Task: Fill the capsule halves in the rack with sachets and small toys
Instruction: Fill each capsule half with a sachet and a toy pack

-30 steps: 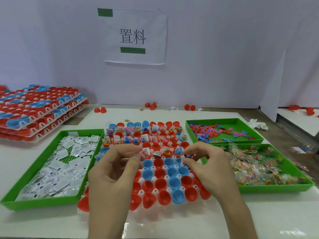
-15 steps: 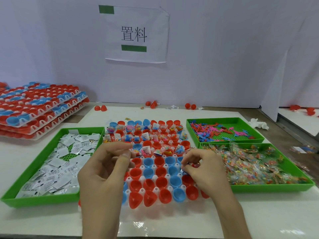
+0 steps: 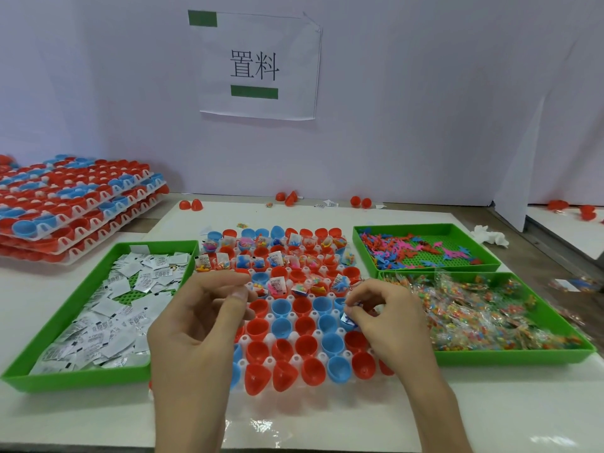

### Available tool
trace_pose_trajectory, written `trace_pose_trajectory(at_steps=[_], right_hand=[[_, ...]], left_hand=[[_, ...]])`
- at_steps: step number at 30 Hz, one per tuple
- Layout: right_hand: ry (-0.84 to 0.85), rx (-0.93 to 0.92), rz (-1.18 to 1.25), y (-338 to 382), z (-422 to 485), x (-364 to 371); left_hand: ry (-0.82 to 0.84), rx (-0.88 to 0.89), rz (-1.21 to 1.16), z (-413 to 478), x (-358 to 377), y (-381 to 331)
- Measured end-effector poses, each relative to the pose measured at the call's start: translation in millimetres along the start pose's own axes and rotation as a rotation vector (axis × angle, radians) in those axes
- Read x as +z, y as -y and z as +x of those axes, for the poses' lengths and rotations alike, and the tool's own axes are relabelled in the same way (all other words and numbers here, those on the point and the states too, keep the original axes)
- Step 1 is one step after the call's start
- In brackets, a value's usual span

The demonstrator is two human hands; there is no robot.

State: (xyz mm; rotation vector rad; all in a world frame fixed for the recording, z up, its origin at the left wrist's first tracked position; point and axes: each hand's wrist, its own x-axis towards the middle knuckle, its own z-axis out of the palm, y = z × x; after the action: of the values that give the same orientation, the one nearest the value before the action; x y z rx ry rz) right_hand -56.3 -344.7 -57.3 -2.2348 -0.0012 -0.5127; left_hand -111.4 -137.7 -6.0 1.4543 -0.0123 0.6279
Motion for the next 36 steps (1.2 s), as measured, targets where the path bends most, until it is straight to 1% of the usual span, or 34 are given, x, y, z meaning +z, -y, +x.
trace_pose_trajectory(at_steps=[11,16,36], right_hand=[[-0.008,-0.048,0.086,1.9,0.1,-6.8],[-0.032,-0.071,0.061,1.2,0.0,-7.9],[0.046,-0.083,0.008,1.2,-0.3,-6.5]], left_hand=[[0.003,-0.004,0.015,-0.4,-1.6,-0.3],[0.002,-0.012,0.017,-0.6,-1.1,-0.5],[0.002,-0.016,0.027,-0.1,-3.0,0.2]])
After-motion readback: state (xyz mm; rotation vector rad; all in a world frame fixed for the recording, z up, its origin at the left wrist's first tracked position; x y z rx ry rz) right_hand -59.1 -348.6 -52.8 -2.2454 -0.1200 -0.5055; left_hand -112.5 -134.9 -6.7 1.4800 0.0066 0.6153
